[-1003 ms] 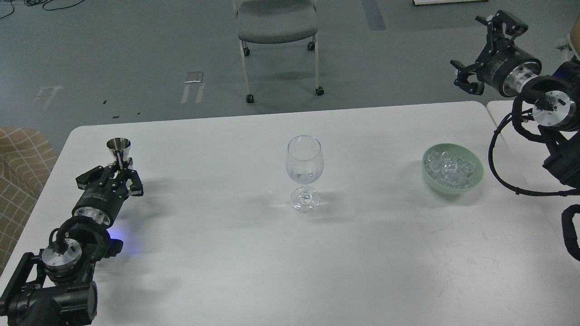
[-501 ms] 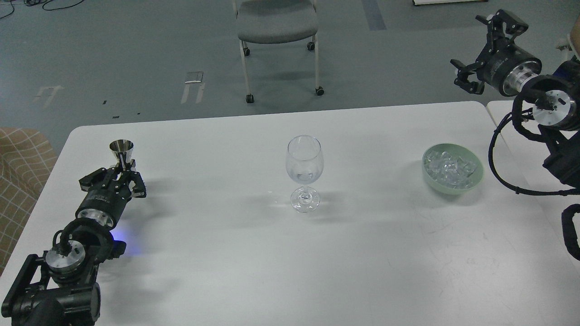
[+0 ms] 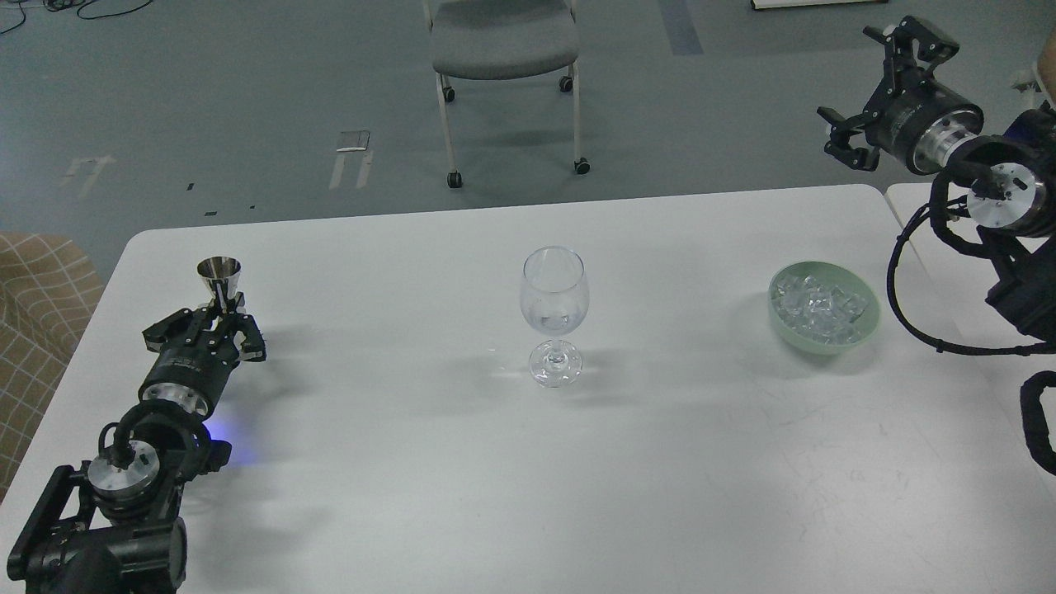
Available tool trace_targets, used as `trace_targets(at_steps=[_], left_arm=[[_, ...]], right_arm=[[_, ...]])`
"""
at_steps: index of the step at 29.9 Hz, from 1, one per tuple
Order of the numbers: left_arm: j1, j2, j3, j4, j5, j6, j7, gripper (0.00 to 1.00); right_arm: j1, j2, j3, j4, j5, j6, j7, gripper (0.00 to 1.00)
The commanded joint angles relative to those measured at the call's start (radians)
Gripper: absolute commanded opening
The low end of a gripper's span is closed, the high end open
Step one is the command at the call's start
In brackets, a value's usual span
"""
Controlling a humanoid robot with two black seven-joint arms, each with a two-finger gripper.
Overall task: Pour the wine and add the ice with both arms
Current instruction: 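Lower the jigger onto the table and open the left gripper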
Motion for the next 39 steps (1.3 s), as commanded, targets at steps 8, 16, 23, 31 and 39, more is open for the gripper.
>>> trace_targets(at_steps=[8,16,23,31,39], left_arm=[[0.002,-0.004,0.0,-0.001,0.003,-0.005,-0.005,0.29],[0.002,-0.001,0.002,-0.001,0.003,-0.004,-0.003,0.29],[0.002,0.001,0.009,0.0,0.003,-0.004,-0.003,0.39],[0.002,0.001,0.009,0.0,0.003,-0.004,-0.003,0.41],[-0.004,-0.001,0.009,-0.004,0.003,0.004,-0.018,0.73]], right_arm=[[-0.002,0.0,0.0,0.0,0.0,0.0,0.0,1.0],[-0.002,0.0,0.0,0.0,0.0,0.0,0.0,1.0],[-0.002,0.001,0.0,0.0,0.0,0.0,0.0,1.0],[-0.002,0.0,-0.002,0.0,0.0,0.0,0.0,1.0],[-0.002,0.001,0.0,0.0,0.0,0.0,0.0,1.0]])
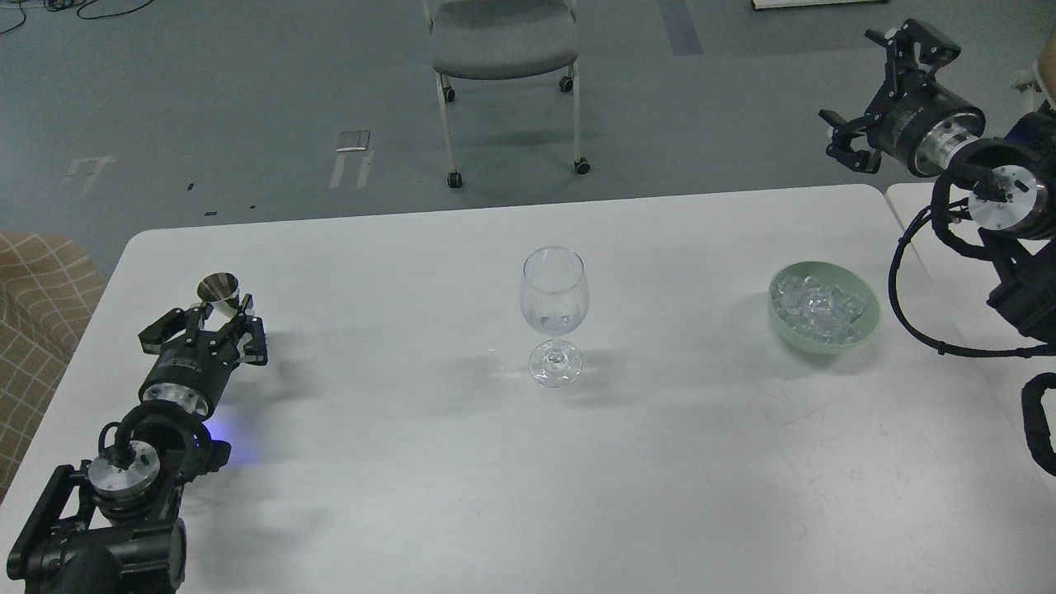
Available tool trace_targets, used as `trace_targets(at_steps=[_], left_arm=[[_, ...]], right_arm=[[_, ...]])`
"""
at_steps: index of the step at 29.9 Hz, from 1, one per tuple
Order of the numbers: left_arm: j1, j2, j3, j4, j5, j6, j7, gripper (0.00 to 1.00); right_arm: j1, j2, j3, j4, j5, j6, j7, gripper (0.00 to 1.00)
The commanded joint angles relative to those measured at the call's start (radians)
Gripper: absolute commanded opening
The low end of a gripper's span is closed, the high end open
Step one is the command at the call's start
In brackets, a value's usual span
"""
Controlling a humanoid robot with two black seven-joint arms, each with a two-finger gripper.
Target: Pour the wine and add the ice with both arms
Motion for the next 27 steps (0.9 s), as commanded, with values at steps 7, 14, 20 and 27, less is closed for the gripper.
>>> trace_targets(at_steps=[7,14,20,27], left_arm=[[0.0,-0.005,-0.001,-0.024,0.001,0.007,-0.012,0.84],[-0.008,0.005,-0.001,-0.041,0.003,0.013,-0.013,0.88],[-0.008,0.023,-0.002,-0.101,0.003,0.039,-0.013,0.88],[-0.008,0.069,-0.002,-0.228,0.005,0.099,-0.009,0.88]], right_arm=[[0.0,0.0,0.0,0.0,0.0,0.0,0.0,1.0],[0.001,-0.002,0.0,0.0,0.0,0.0,0.0,1.0],[0.001,0.0,0.0,0.0,0.002,0.0,0.001,1.0],[0.001,-0.002,0.0,0.0,0.002,0.002,0.001,1.0]])
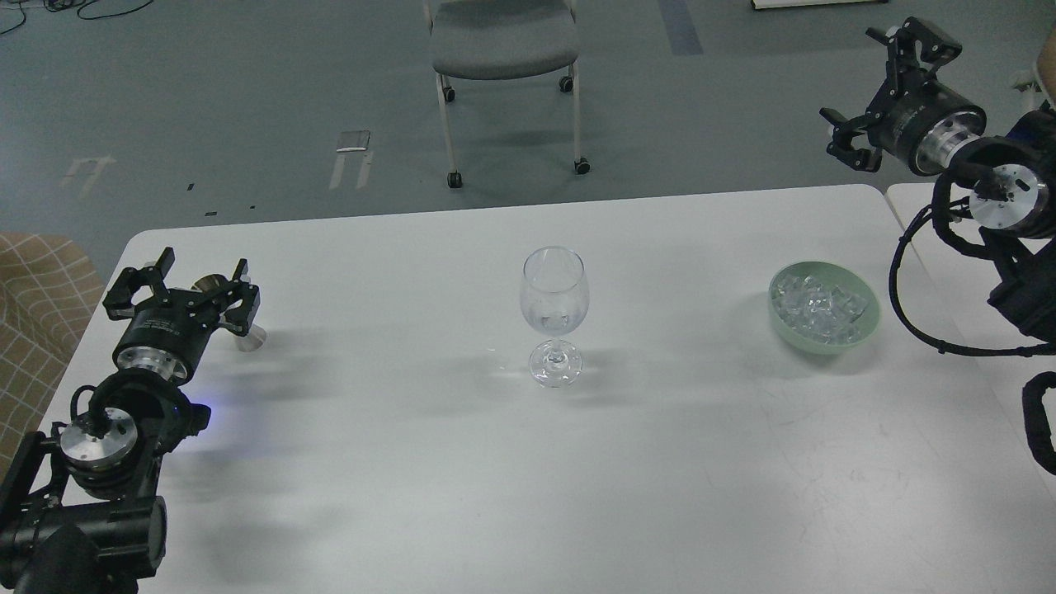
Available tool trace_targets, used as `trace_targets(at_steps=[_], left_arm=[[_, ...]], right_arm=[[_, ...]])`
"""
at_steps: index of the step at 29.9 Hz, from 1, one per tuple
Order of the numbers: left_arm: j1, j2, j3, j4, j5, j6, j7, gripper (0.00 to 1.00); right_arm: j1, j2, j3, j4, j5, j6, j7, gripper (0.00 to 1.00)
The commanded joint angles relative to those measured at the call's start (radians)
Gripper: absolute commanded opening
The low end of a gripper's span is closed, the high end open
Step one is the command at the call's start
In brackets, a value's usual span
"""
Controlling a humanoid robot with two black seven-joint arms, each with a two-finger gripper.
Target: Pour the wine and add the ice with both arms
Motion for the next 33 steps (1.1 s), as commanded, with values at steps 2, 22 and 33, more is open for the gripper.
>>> trace_targets(at_steps=[2,22,33], left_arm=[[0.0,0.041,0.0,-0.105,0.0,0.046,-0.001,0.89],[-0.4,0.334,0.374,-0.139,0.235,0.068,0.017,0.98],[-0.448,0.312,0.461,-0.15,0.243,0.068,0.077,0.97]], right_arm=[[0.0,-0.002,0.001,-0.001,0.0,0.003,0.001,1.0],[0.052,-0.187,-0.161,0.222,-0.133,0.015,0.01,1.0],[0.04,-0.325,-0.288,0.425,-0.637,0.015,0.012,1.0]])
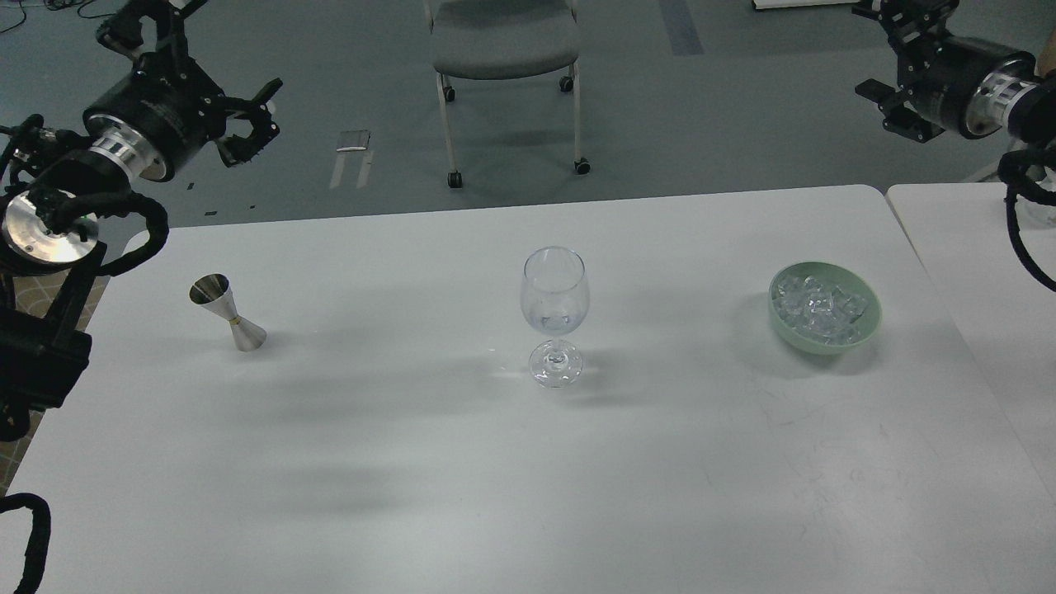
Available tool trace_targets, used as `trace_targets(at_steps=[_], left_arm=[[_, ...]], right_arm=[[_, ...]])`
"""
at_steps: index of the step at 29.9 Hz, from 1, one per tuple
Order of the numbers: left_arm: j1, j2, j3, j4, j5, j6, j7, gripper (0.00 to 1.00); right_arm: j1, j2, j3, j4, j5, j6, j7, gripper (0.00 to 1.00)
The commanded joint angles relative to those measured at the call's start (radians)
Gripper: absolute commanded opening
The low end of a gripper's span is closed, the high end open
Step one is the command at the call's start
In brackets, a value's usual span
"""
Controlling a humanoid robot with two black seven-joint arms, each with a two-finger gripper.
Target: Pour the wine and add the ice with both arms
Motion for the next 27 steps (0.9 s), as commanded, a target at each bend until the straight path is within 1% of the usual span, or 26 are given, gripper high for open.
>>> trace_targets(at_steps=[1,3,6,7,8,10,11,13,15,18,21,22,23,24,26,27], left_arm=[[0.008,-0.017,-0.028,0.004,-0.017,0.005,-0.009,0.97],[0.009,-0.046,-0.049,0.009,-0.017,-0.002,-0.014,0.97],[0.011,-0.054,-0.066,0.01,-0.005,-0.005,-0.024,0.97],[0.02,-0.054,-0.075,0.01,-0.005,-0.008,-0.05,0.98],[0.035,-0.058,-0.086,0.01,-0.004,-0.01,-0.091,0.98],[0.051,-0.064,-0.097,0.01,-0.004,-0.013,-0.144,0.98],[0.075,-0.066,-0.107,0.01,-0.005,-0.021,-0.188,0.98],[0.104,-0.07,-0.133,0.01,-0.017,-0.047,-0.207,0.98],[0.124,-0.078,-0.152,0.01,-0.02,-0.054,-0.207,0.98],[0.153,-0.077,-0.155,0.009,-0.017,-0.056,-0.204,0.98],[0.158,-0.069,-0.155,0.009,-0.019,-0.057,-0.198,0.98],[0.158,-0.069,-0.155,0.009,-0.017,-0.059,-0.186,0.98],[0.158,-0.069,-0.155,0.009,-0.017,-0.059,-0.185,0.98],[0.158,-0.069,-0.157,0.009,-0.016,-0.064,-0.17,0.98],[0.158,-0.072,-0.164,0.009,-0.014,-0.088,-0.153,0.98],[0.158,-0.075,-0.175,0.01,-0.016,-0.117,-0.15,0.98]], right_arm=[[-0.002,-0.072,-0.045,0.093,-0.192,0.003,0.0,1.0],[0.005,-0.125,-0.083,0.135,-0.288,0.003,0.003,1.0],[0.004,-0.146,-0.103,0.15,-0.347,0.003,0.005,1.0],[0.007,-0.149,-0.112,0.161,-0.362,0.003,0.005,1.0],[0.013,-0.155,-0.124,0.197,-0.39,0.003,0.006,1.0],[0.014,-0.175,-0.135,0.239,-0.442,0.003,0.006,1.0],[0.01,-0.209,-0.141,0.266,-0.516,0.003,0.008,1.0],[0.007,-0.235,-0.164,0.3,-0.627,0.004,0.017,1.0],[0.005,-0.241,-0.204,0.342,-0.704,0.004,0.034,1.0],[0.001,-0.241,-0.276,0.379,-0.747,0.004,0.036,1.0],[-0.002,-0.241,-0.391,0.394,-0.758,0.004,0.034,0.98],[-0.001,-0.241,-0.435,0.405,-0.764,0.004,0.031,0.98],[-0.001,-0.241,-0.436,0.405,-0.764,0.004,0.031,0.98],[-0.001,-0.244,-0.466,0.417,-0.767,0.004,0.031,0.96],[-0.002,-0.251,-0.496,0.44,-0.769,0.003,0.025,0.95],[-0.004,-0.257,-0.512,0.454,-0.772,0.004,0.022,0.94]])
